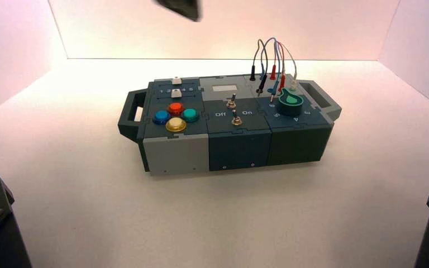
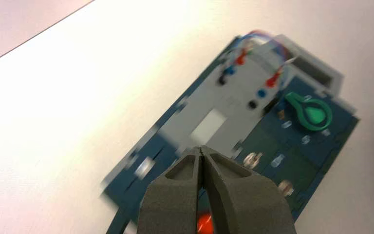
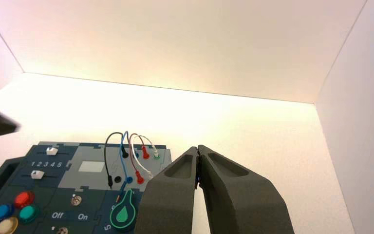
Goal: Turn the knob to position 4.
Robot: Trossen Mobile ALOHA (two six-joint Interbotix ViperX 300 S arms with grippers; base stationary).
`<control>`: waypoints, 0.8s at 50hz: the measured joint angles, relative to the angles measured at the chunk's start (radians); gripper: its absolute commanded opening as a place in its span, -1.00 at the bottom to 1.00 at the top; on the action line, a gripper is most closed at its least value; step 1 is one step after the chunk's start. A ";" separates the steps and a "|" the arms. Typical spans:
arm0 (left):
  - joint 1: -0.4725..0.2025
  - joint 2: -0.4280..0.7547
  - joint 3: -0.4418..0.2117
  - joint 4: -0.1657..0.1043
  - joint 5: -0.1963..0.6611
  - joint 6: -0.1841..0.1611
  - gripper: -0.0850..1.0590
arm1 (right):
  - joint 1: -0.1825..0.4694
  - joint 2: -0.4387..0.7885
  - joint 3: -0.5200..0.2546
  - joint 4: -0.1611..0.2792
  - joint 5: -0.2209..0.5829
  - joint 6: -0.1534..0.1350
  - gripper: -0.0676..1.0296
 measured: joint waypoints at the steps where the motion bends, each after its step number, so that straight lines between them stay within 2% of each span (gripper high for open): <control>1: -0.005 0.017 -0.012 0.000 0.009 0.000 -0.91 | 0.000 0.000 0.000 -0.002 0.000 0.000 -0.92; 2: -0.018 0.049 -0.049 0.000 0.032 0.005 -0.91 | 0.000 0.002 0.000 -0.002 0.000 0.000 -0.92; 7: -0.061 0.137 -0.135 0.000 0.094 0.014 -0.90 | 0.000 0.003 0.000 -0.002 0.000 0.000 -0.92; 13: -0.130 0.225 -0.213 0.002 0.163 0.034 -0.90 | 0.000 0.005 0.000 -0.005 0.000 0.000 -0.92; 27: -0.276 0.316 -0.316 0.000 0.230 0.060 -0.91 | 0.000 0.015 0.000 -0.006 0.000 0.000 -0.92; 37: -0.302 0.362 -0.360 0.002 0.239 0.087 -0.90 | 0.000 0.018 0.000 -0.006 0.000 0.000 -0.92; 40: -0.310 0.383 -0.376 0.002 0.242 0.107 -0.90 | 0.000 0.018 0.000 -0.006 0.000 0.000 -0.92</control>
